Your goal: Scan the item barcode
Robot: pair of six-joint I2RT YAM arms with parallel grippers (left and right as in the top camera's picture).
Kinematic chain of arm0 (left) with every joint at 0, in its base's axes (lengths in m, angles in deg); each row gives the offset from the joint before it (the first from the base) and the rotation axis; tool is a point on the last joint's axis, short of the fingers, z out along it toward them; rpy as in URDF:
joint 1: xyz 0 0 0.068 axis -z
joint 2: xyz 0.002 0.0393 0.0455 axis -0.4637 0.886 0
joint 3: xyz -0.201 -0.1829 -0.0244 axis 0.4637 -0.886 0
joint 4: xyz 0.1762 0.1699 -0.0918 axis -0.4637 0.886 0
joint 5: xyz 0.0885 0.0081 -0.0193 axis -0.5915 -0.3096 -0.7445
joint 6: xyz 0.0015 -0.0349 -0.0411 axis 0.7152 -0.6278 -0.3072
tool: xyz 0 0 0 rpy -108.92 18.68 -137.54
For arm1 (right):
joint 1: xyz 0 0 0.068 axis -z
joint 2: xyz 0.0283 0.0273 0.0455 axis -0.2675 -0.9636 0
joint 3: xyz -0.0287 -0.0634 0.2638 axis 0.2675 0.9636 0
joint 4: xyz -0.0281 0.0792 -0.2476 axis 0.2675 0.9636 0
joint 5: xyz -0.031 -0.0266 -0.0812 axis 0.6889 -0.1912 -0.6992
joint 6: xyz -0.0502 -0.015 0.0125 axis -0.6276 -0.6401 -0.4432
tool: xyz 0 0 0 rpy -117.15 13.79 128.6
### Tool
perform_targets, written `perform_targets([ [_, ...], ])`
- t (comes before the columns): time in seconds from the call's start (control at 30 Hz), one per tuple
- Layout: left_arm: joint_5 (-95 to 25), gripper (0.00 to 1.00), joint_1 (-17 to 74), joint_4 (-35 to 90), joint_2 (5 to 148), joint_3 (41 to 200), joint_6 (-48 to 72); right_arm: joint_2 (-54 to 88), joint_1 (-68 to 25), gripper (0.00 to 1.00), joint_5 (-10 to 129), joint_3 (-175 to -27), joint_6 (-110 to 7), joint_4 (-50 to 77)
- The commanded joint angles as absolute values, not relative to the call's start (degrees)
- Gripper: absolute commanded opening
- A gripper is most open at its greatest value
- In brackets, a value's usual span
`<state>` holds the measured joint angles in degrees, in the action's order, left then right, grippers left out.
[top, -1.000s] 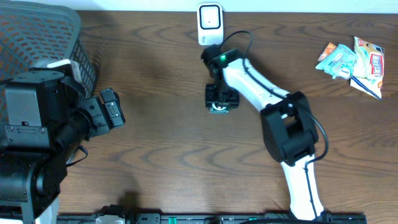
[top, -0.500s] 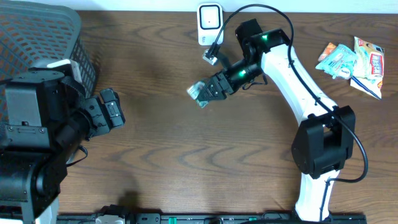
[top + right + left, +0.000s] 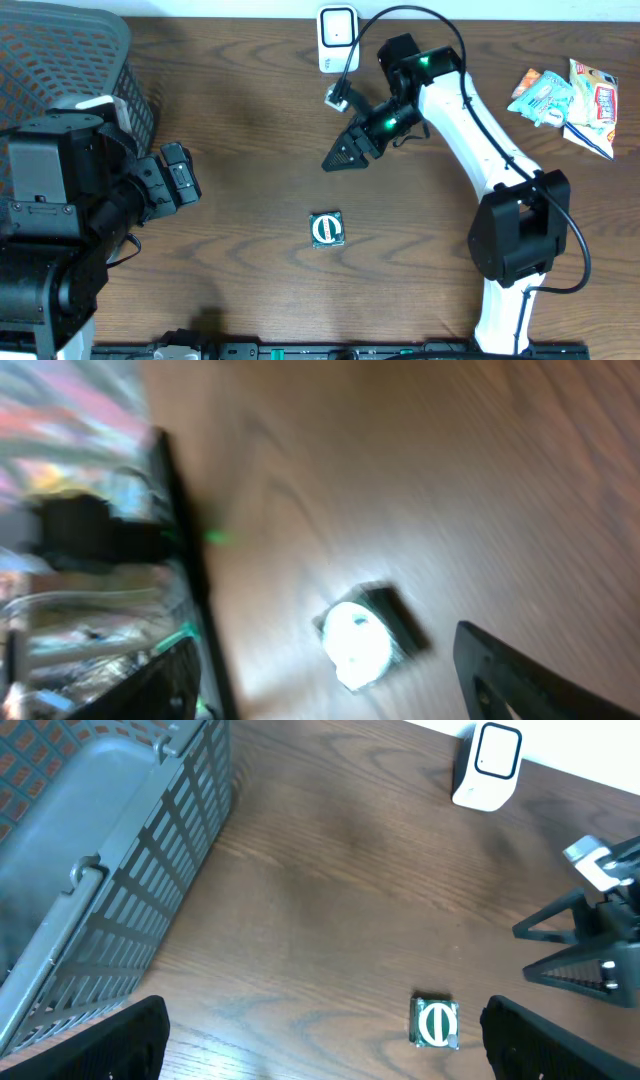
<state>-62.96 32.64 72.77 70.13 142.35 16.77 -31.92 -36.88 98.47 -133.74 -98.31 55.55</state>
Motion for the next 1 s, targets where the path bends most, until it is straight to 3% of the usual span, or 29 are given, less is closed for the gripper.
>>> perform_targets([
  [0.0, -63.3, 0.98, 32.5, 72.9, 70.0, 142.8, 16.9, -31.6, -40.3, 0.81, 83.4, -132.5, -94.2, 55.3],
  [0.23, -63.3, 0.98, 32.5, 72.9, 70.0, 142.8, 16.9, -31.6, -47.7, 0.82, 66.7, -131.7, -76.7, 57.5],
  [0.33, -63.3, 0.98, 32.5, 72.9, 70.0, 142.8, 16.9, -31.6, -51.9, 0.56, 66.8, -127.7, -76.1, 56.9],
  [0.43, -63.3, 0.98, 32.5, 72.9, 70.0, 142.8, 16.9, -31.6, -55.2, 0.58, 66.1, -123.4, -71.8, 54.1],
  [0.53, -63.3, 0.98, 32.5, 72.9, 70.0, 142.8, 16.9, -31.6, -59.6, 0.80, 55.0, -119.3, -50.1, 49.6],
  [0.73, -63.3, 0.98, 32.5, 72.9, 70.0, 142.8, 16.9, -31.6, -63.5, 0.99, 47.4, -116.6, -32.1, 45.9],
  [0.83, -63.3, 0.98, 32.5, 72.9, 70.0, 142.7, 16.9, -31.6, -64.7, 0.97, 47.2, -113.0, -27.9, 41.9],
  [0.97, -63.3, 0.98, 32.5, 72.9, 70.0, 142.7, 16.9, -31.6, -65.0, 0.77, 46.7, -109.3, -27.5, 38.8],
])
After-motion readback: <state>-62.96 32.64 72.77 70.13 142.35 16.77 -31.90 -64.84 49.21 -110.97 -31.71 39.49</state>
